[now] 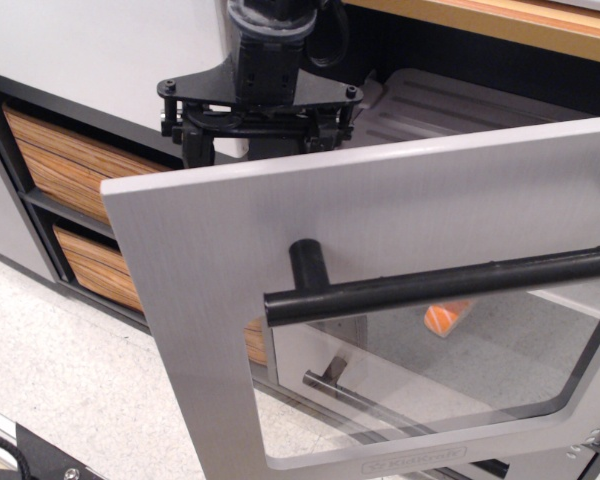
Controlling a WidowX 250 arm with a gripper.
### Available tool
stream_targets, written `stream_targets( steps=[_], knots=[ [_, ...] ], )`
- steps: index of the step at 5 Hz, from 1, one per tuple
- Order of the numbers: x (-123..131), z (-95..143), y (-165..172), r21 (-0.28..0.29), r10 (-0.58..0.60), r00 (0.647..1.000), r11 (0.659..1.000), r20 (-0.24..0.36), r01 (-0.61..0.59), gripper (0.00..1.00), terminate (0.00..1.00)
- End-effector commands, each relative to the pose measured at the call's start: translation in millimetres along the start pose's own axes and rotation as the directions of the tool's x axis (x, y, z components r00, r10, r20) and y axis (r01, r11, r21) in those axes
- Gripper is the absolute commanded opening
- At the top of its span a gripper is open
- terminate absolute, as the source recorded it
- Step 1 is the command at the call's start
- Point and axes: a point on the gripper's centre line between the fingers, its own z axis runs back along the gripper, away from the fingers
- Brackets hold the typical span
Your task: Close oven
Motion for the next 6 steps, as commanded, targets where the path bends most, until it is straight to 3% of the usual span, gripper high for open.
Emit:
stream_targets(
  steps=[1,2,4,6],
  knots=[
    [0.0,0.0,0.0,0.000,0.000,1.000,1.000,0.000,0.000,1.00,0.00],
    [2.0,24.9,-2.9,-0.022,0.029,0.999,0.999,0.031,-0.028,1.00,0.00],
    [-10.0,88.1,-11.2,-0.107,0.054,0.998,0.993,0.017,-0.052,1.00,0.00],
    [-66.4,130.2,-14.5,-0.199,-0.046,0.993,0.980,-0.107,0.024,1.00,0.00]
  ],
)
